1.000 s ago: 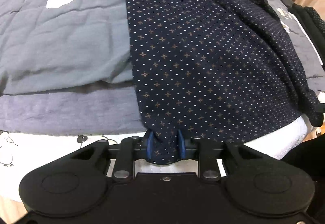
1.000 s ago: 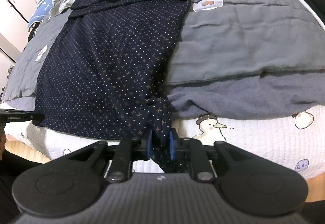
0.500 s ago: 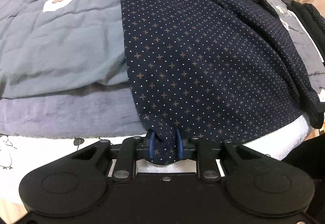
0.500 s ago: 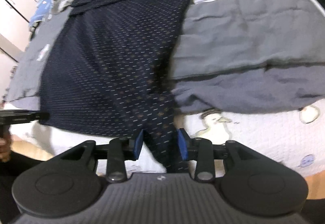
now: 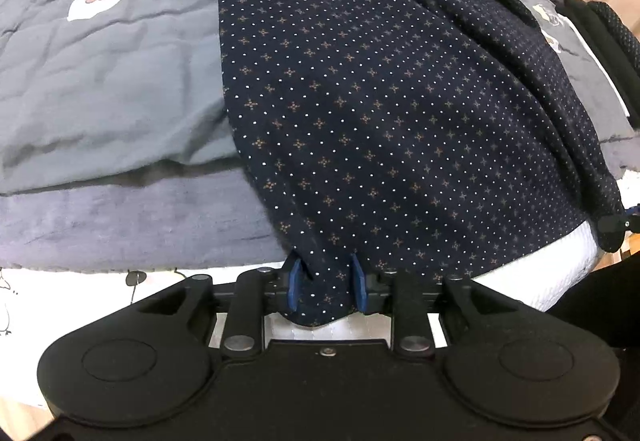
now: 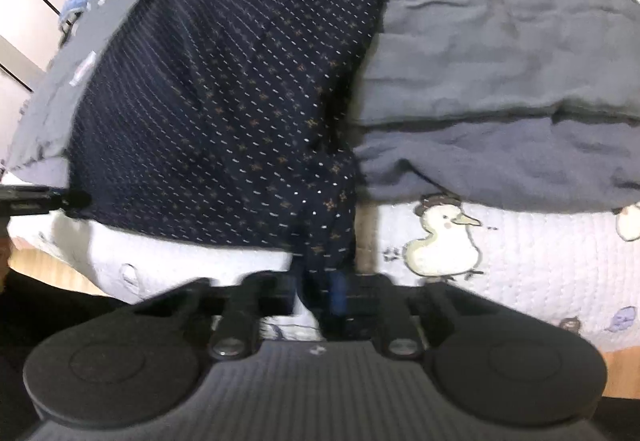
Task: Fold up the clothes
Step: 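Lift the hem with both tools and fold it over toward the collar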
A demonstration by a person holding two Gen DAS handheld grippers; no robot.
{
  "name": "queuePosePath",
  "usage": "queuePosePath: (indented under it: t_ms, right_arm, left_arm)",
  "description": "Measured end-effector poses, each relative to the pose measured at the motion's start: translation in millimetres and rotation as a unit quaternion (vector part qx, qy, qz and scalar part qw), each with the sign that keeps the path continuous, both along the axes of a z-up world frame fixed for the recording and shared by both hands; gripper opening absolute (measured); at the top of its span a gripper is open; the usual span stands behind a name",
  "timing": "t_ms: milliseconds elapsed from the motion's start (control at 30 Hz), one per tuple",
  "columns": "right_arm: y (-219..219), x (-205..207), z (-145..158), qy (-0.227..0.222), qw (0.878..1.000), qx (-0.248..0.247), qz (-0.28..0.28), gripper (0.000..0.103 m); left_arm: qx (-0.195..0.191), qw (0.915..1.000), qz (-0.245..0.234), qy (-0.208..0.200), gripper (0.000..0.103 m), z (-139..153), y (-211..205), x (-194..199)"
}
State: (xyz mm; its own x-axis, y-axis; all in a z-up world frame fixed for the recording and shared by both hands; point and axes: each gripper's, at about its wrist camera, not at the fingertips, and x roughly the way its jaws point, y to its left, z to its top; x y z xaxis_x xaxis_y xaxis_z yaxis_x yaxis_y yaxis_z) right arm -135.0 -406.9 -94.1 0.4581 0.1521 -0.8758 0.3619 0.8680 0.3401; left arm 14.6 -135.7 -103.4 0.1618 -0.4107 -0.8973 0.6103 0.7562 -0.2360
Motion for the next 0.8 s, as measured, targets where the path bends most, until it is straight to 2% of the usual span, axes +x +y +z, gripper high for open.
queuePosePath:
  t_ms: [33, 67, 200, 333, 433, 533, 667, 800]
  right_arm:
    - [-2.2, -2.0, 2.3, -0.013, 1.000, 0.018, -0.008, 0.008]
    - [-4.5, -4.3, 4.7, -0.027, 0.999, 0.036, -0.016, 0.007]
    - [-16.0, -21.0, 22.9, -0.095, 0.988, 0.113, -0.056, 0.007]
    - [-26.0, -39.8, 51.7, -0.159, 0.970, 0.165, -0.081, 0.007]
    - [-35.3, -56.7, 77.5, -0.205, 0.956, 0.186, -0.096, 0.006]
    - [-44.2, -71.2, 101.6, -0.236, 0.947, 0.191, -0.105, 0.006]
    - [-50.6, -87.0, 126.8, -0.265, 0.938, 0.195, -0.108, 0.006]
    - [-59.2, -102.4, 134.8, -0.271, 0.935, 0.194, -0.118, 0.006]
  left_arm:
    - [-0.014, 0.9999, 0.001, 0.004, 0.012, 3.1, 2.0, 0.0]
    - [-0.029, 0.9995, 0.002, 0.008, 0.010, 6.2, 4.0, -0.1]
    - [-0.102, 0.9944, 0.023, 0.011, 0.009, 28.9, 20.0, -1.1]
    - [-0.198, 0.9785, 0.056, 0.014, 0.008, 59.9, 45.1, -10.7]
    - [-0.238, 0.9700, 0.051, -0.008, 0.008, 87.2, 57.2, -25.8]
    - [-0.261, 0.9637, 0.051, -0.027, 0.008, 116.2, 73.2, -35.1]
    - [-0.274, 0.9597, 0.040, -0.047, 0.008, 146.7, 85.0, -48.2]
    - [-0.279, 0.9584, 0.036, -0.050, 0.008, 160.6, 93.4, -52.6]
